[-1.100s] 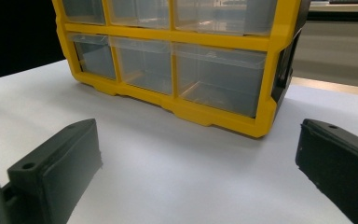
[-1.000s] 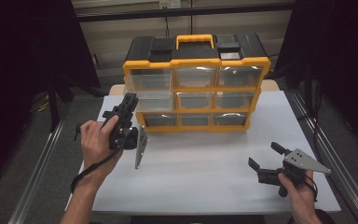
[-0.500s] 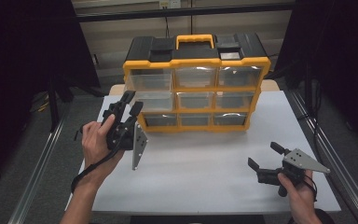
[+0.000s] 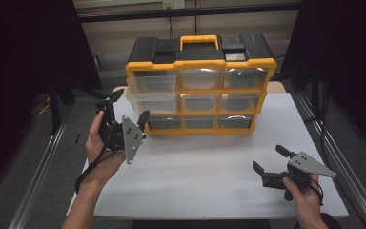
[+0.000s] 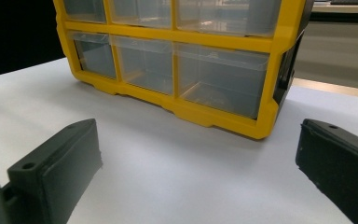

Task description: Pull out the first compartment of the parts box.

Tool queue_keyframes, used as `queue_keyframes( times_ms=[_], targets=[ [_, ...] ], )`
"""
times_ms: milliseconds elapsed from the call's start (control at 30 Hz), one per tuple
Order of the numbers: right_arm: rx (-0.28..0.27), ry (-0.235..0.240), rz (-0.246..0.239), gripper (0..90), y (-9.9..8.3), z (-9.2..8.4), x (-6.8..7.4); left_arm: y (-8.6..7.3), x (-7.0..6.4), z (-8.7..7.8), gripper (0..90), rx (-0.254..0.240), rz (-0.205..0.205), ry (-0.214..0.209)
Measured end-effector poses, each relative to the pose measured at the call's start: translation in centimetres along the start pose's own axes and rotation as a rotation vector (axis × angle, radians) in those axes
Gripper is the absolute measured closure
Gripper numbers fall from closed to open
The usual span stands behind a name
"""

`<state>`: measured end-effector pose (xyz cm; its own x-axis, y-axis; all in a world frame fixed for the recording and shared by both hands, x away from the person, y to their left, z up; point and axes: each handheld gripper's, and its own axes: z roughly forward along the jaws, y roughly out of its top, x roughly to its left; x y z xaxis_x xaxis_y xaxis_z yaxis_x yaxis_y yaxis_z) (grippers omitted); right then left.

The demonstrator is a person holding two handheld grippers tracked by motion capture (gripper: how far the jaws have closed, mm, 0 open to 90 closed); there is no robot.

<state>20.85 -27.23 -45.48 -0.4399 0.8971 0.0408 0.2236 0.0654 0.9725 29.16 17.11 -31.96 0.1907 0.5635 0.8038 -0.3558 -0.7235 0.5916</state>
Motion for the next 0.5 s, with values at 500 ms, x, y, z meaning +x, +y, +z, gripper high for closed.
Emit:
queue_keyframes(
  times_ms=[500],
  targets=[
    [0.006, 0.003, -0.005, 0.0, 0.0, 0.1, 0.0, -0.9, 1.7, 0.1, 6.1, -0.04, -0.576, -0.071]
  ],
)
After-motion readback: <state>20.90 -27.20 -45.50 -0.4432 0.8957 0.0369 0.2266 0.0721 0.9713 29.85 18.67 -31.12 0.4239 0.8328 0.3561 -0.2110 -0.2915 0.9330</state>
